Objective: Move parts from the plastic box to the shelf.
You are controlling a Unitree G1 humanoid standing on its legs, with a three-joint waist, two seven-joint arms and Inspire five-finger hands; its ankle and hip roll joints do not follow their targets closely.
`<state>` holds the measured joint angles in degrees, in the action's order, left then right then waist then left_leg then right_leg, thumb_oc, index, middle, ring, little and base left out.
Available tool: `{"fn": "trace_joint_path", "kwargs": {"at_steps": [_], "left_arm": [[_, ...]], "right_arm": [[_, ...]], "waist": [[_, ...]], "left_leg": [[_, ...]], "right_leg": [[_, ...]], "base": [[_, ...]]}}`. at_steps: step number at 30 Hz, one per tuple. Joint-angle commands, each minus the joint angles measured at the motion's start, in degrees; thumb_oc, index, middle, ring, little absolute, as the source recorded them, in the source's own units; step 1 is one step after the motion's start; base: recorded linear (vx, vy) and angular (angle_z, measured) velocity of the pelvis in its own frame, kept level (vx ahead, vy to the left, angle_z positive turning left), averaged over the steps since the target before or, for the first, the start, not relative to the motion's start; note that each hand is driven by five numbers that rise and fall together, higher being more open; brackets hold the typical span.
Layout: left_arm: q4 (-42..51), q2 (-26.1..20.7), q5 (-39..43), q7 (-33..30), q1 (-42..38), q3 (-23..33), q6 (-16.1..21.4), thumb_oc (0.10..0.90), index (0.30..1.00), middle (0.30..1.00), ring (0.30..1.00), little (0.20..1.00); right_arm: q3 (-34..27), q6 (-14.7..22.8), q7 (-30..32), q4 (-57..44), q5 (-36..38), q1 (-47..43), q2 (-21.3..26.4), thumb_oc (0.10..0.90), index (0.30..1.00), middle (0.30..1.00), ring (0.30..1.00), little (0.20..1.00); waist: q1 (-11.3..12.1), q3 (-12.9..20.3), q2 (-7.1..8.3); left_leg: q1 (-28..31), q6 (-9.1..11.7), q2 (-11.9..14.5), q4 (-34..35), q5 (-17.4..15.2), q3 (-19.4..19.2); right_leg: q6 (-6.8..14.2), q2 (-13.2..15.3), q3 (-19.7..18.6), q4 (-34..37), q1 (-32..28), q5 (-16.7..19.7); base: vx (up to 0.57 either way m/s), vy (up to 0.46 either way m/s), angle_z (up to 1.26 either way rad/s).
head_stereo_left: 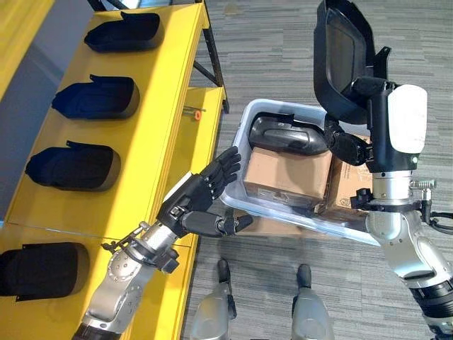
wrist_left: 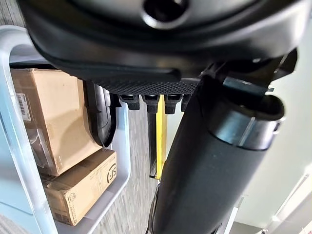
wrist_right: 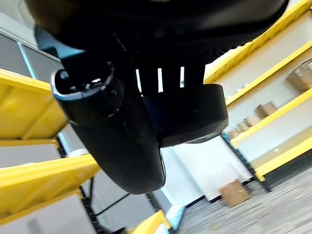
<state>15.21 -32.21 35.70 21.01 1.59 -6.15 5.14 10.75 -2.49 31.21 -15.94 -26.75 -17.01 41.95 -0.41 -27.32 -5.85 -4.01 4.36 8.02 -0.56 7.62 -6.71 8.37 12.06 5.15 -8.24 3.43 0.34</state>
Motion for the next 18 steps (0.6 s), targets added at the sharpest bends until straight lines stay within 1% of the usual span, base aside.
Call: {"fn": "trace_joint_path", "kwargs": {"at_steps": [1,2,3,4,5,6,7,9,10,11,13,14,15,16,17,18], "left_arm": [[1.8,0.6,2.7,-2.7,1.4,1.8,7.6,0.900,1.000,1.000,1.000,1.000],[1.7,0.8,2.8,-2.6,1.8,2.1,8.0,0.900,1.000,1.000,1.000,1.000],[1.9,1.2,3.2,-1.6,2.3,2.4,8.3,0.900,1.000,1.000,1.000,1.000],[1.7,2.3,6.1,3.2,2.5,2.2,9.5,0.900,1.000,1.000,1.000,1.000],[1.5,2.6,6.7,4.3,2.2,1.8,9.6,0.900,1.000,1.000,1.000,1.000],[0.9,3.3,7.3,5.5,1.0,1.1,9.8,0.900,1.000,1.000,1.000,1.000],[0.6,3.5,7.7,5.5,0.0,0.7,10.1,0.900,1.000,1.000,1.000,1.000],[0.8,3.9,8.5,3.5,-1.3,0.2,11.6,0.900,1.000,1.000,1.000,1.000],[1.7,4.2,8.5,2.6,-1.9,0.3,11.7,0.900,1.000,1.000,1.000,1.000],[2.0,4.3,8.2,2.4,-2.2,0.3,11.8,0.900,1.000,1.000,1.000,1.000],[3.2,4.5,7.1,1.8,-3.0,0.3,11.7,0.900,1.000,1.000,1.000,1.000],[3.6,4.5,6.6,1.4,-3.3,0.1,11.9,0.900,1.000,1.000,1.000,1.000],[4.3,4.5,4.7,0.1,-4.1,-0.3,12.3,0.900,1.000,1.000,1.000,1.000],[4.4,4.5,4.5,0.0,-4.2,-0.3,12.3,0.900,1.000,1.000,1.000,1.000],[5.0,4.4,3.9,-0.1,-4.7,-0.6,12.6,0.900,1.000,1.000,1.000,1.000],[5.8,3.8,1.3,-0.3,-5.4,-0.5,13.2,0.900,1.000,1.000,1.000,1.000]], "right_arm": [[0.6,7.4,1.8,-4.1,0.5,-9.0,-0.1,0.400,0.300,0.300,0.300,0.300],[1.1,7.5,1.3,-3.8,1.0,-9.9,-0.2,0.400,0.300,0.300,0.300,0.300],[1.6,7.5,1.1,-3.1,1.1,-10.9,-0.6,0.400,0.300,0.300,0.300,0.300],[1.0,6.3,1.4,-2.4,0.7,-11.4,-1.3,0.400,0.300,0.300,0.300,0.300],[0.7,6.0,1.3,-2.3,0.7,-11.4,-1.4,0.400,0.300,0.300,0.300,0.300],[0.6,5.2,1.4,-1.7,0.5,-11.4,-1.4,0.400,0.300,0.300,0.300,0.300],[0.6,5.7,1.4,-0.9,0.9,-11.5,-1.4,0.400,0.300,0.300,0.300,0.300],[1.3,7.4,0.4,-0.5,1.8,-12.0,-1.5,0.400,0.300,0.300,0.300,0.300],[1.4,7.3,0.1,-1.0,2.1,-12.3,-1.8,0.400,0.300,0.300,0.300,0.300],[1.4,7.2,0.0,-1.2,2.5,-12.3,-1.9,0.400,0.300,0.300,0.300,0.300],[1.0,6.9,0.3,-1.2,3.1,-12.4,-2.1,0.400,0.300,0.300,0.300,0.300],[1.0,6.8,0.7,-1.0,3.4,-12.7,-2.2,0.400,0.300,0.300,0.300,0.300],[0.7,6.2,1.3,-0.6,3.4,-13.5,-2.2,0.400,0.300,0.300,0.300,0.300],[0.7,6.2,1.4,-0.6,3.4,-13.6,-2.1,0.400,0.300,0.300,0.300,0.300],[0.6,5.8,2.3,-0.1,3.3,-14.2,-2.2,0.400,0.300,0.300,0.300,0.300],[0.0,4.9,3.6,0.6,2.3,-14.4,-2.9,0.400,0.300,0.300,0.300,0.300]], "waist": [[3.1,8.6,-0.62],[3.5,8.7,-0.92],[4.0,8.8,-1.20],[3.5,9.5,-1.56],[3.0,9.9,-1.59],[2.1,10.7,-1.53],[1.5,11.3,-1.28],[0.8,12.4,-0.47],[0.4,12.7,0.01],[0.3,13.0,0.30],[-0.4,13.5,1.06],[-0.6,13.7,1.10],[-0.8,14.2,0.67],[-0.8,14.1,0.59],[-0.5,14.4,0.29],[-0.7,14.5,0.17]], "left_leg": [[-1.4,-1.7,-0.6,-4.5,-7.5,4.1],[-1.6,-1.3,-0.3,-3.9,-6.6,4.8],[-1.8,-0.7,0.4,-2.8,-4.9,5.0],[-2.0,0.4,3.2,-0.8,-2.2,-0.1],[-2.0,0.6,4.1,-0.5,-1.7,-2.2],[-2.0,0.7,5.5,-0.7,-1.4,-5.9],[-1.7,0.5,6.0,-1.6,-1.9,-7.1],[-0.5,0.2,6.4,-5.3,-3.4,-6.9],[0.6,0.4,7.1,-9.1,-3.5,-7.5],[1.4,1.2,7.1,-10.4,-4.1,-7.1],[3.4,2.3,8.9,-15.7,-2.9,-8.8],[4.1,2.9,9.5,-17.2,-2.3,-9.0],[5.4,3.5,9.2,-19.6,-1.9,-7.5],[5.1,2.7,9.1,-19.5,-1.5,-7.9],[5.2,2.3,7.4,-19.0,-2.9,-6.0],[6.7,1.1,6.0,-16.0,-7.0,-7.6]], "right_leg": [[-8.7,-3.0,5.1,-12.4,1.3,-13.6],[-9.0,-3.0,5.5,-13.0,1.2,-14.1],[-9.2,-2.8,6.4,-13.5,1.0,-14.6],[-9.7,-1.7,9.6,-14.0,0.2,-15.4],[-9.8,-1.4,10.8,-13.8,-0.1,-15.3],[-9.9,-0.5,12.9,-13.2,-0.4,-14.8],[-9.9,0.0,13.5,-13.0,-0.4,-14.5],[-9.9,1.0,13.2,-12.7,0.4,-13.6],[-10.0,1.8,13.4,-12.2,0.4,-13.0],[-9.6,1.9,12.8,-12.0,0.1,-13.5],[-9.8,2.7,14.0,-10.6,0.1,-12.1],[-9.8,2.7,14.3,-9.9,0.1,-11.4],[-9.5,2.3,14.1,-8.1,0.2,-9.8],[-9.8,2.4,14.9,-7.6,0.5,-8.5],[-9.0,2.2,14.0,-6.4,0.9,-7.1],[-7.6,3.6,14.1,-5.9,1.8,-4.6]], "base": [[-0.03,-0.054,0.21],[-0.04,-0.063,0.31],[-0.11,-0.107,0.31],[-0.14,-0.094,0.88],[-0.21,-0.068,1.46],[-0.18,0.001,1.96],[-0.19,0.041,1.97],[-0.19,0.158,1.55],[-0.14,0.184,0.67],[-0.14,0.155,0.19],[-0.19,0.205,0.41],[-0.32,0.431,0.47],[-0.29,0.358,0.29],[-0.32,0.431,0.08],[-0.31,0.427,0.57],[-0.28,0.468,0.65]]}}
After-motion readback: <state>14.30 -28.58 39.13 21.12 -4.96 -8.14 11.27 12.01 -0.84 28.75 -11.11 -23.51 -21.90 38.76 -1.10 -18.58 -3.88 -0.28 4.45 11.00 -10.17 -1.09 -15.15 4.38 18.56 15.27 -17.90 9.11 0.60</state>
